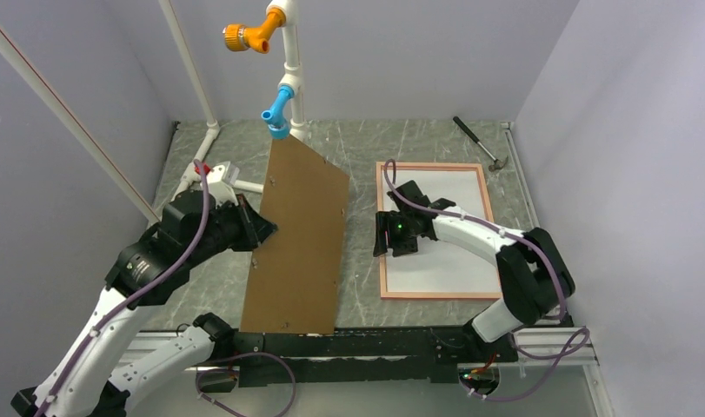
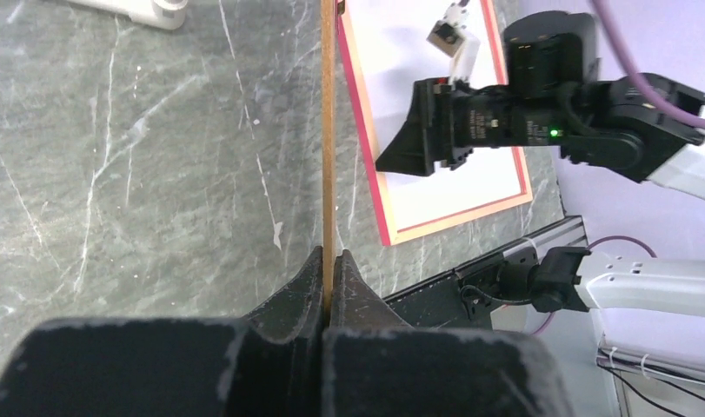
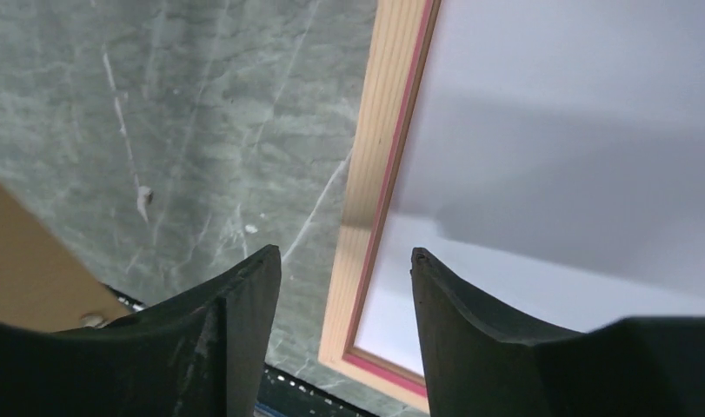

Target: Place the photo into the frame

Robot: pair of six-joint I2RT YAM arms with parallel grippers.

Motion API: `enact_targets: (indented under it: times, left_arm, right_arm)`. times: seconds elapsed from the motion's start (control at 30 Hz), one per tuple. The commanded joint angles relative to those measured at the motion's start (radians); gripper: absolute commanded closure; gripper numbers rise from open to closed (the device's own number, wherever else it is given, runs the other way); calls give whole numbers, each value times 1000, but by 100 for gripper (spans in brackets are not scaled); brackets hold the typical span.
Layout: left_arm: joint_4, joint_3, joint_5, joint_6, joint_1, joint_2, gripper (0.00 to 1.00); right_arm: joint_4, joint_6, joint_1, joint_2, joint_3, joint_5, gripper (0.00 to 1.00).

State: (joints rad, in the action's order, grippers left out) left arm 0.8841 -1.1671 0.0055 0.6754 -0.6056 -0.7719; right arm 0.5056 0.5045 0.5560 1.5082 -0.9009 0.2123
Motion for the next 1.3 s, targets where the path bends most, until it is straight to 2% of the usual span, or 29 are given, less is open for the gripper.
enact_targets:
  times: [0.0,0.2,0.4,0.73,1.27]
  left_arm:
    - [-115,-10,24,19,4,21,100]
    - [-132,7,55,16,5,40,100]
    - [-134,15,69,15,5,57,100]
    - [-95,11,56,11,5,110,100]
    - [-68,33,47,30,5,166,100]
  right_arm:
    - [-76,2,0,64,-60,-19,44]
    - [-84,1,5,140,-81,-18,53]
    - [-139,41,34,155,-53,41,66]
    - [-168,87,114,184,-53,83,81]
    - [-273,247,216,191,-33,132,85]
